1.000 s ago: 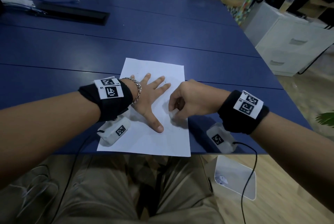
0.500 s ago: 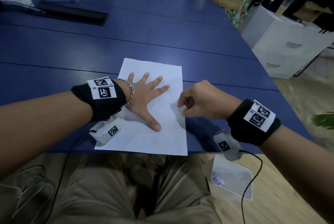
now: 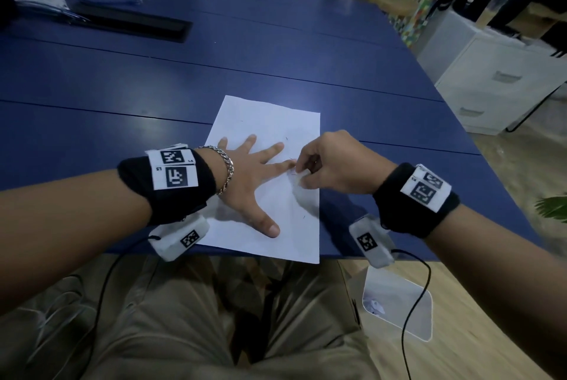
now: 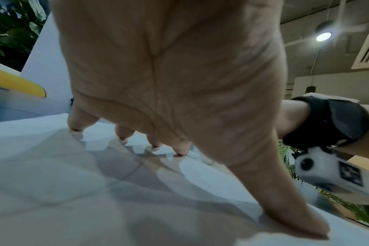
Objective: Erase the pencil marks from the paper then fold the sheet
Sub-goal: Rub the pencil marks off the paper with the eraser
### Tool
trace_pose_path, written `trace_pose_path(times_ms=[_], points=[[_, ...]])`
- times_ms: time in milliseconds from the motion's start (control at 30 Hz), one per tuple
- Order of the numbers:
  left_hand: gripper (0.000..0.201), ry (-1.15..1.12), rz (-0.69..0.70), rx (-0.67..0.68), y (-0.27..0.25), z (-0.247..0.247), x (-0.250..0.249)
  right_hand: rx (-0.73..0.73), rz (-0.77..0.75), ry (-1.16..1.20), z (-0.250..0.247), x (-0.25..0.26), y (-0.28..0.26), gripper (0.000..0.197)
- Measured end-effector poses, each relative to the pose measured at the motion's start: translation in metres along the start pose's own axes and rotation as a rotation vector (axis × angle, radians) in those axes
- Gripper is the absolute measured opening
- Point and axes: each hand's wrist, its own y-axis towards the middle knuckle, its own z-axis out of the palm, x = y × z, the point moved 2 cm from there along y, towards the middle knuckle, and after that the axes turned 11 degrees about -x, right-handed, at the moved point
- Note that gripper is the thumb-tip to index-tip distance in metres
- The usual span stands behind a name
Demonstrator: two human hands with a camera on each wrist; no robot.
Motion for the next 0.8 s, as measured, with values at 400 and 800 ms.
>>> trace_pose_path(times_ms=[400,800], points=[[0.144,-0.018,-0.006,-0.005,0.002,0.002,0.001,-0.025,-0.101,0.005,0.010,0.004,-0.014,0.018],[0.144,-0.012,-0.003,0.007,0.001,0.002,0.000,0.017,-0.112,0.031,0.011,0.014,-0.021,0.015]])
